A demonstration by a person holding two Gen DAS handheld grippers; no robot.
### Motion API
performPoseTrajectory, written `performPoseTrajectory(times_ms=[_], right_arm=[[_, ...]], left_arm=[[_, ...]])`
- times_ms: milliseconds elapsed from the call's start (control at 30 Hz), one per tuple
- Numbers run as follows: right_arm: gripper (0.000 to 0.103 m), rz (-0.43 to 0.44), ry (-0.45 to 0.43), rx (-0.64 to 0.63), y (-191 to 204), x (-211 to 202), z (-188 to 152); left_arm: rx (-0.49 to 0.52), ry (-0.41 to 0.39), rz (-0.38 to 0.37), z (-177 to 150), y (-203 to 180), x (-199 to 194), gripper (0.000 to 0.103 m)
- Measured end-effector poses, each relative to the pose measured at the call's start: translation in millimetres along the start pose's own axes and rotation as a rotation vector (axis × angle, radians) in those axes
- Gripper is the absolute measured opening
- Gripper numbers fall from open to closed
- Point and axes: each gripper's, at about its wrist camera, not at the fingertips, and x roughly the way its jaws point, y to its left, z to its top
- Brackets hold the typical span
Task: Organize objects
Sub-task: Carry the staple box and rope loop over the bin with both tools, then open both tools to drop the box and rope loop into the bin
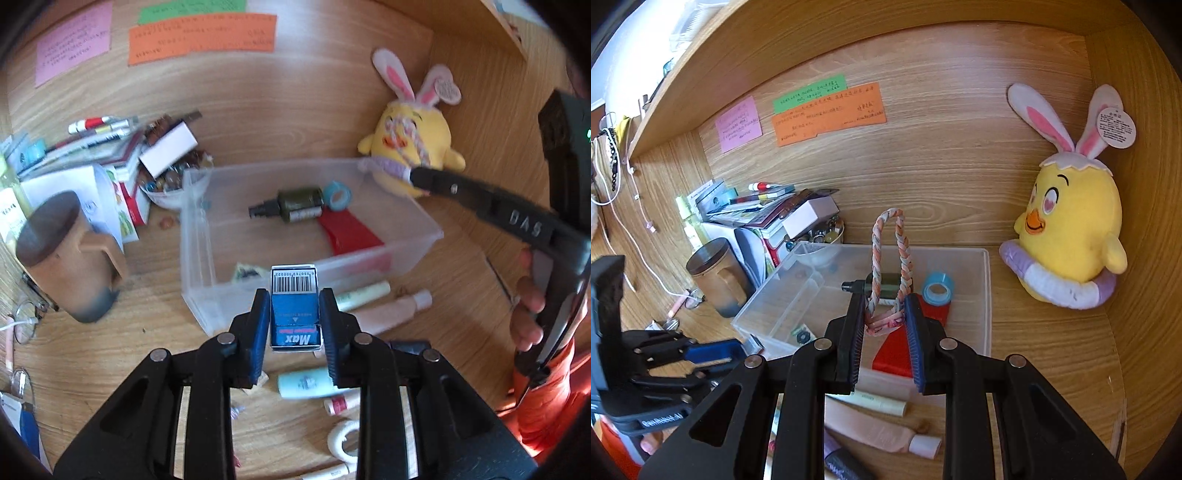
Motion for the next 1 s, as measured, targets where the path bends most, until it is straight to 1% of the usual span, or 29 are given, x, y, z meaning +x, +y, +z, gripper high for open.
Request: performPoseTrajectory(times_ms=[200, 367, 500, 767, 833, 900, 1000], right_arm=[[0.02, 0.001, 0.024, -0.019, 2, 16, 10], [0.02, 0.008, 0.069, -0.038, 7, 36, 9], [0.02, 0.014, 0.115, -0.044, 10, 55, 4], [0.02, 0.028, 0.201, -0.023, 6, 84, -8], [0.02, 0.025, 0.217, -0.03, 7, 89, -10], [0.021, 0.026, 0.227, -0.034, 8, 91, -12], [0.022, 0.025, 0.237, -0.034, 8, 94, -13]], left_arm=[[-0.035, -0.033, 0.02, 25, 13, 4, 0.027], [-0.075, 0.0, 0.036, 41, 26, 33, 0.027], [-0.091, 0.031, 0.035, 45, 30, 53, 0.027], [-0.062, 0.084, 0.07, 47, 25, 81, 0.027], [-0.065, 0.097, 0.063, 47, 25, 86, 0.027], [-0.062, 0.093, 0.074, 48, 25, 88, 0.027], [-0.06, 0.096, 0.069, 50, 25, 89, 0.027]])
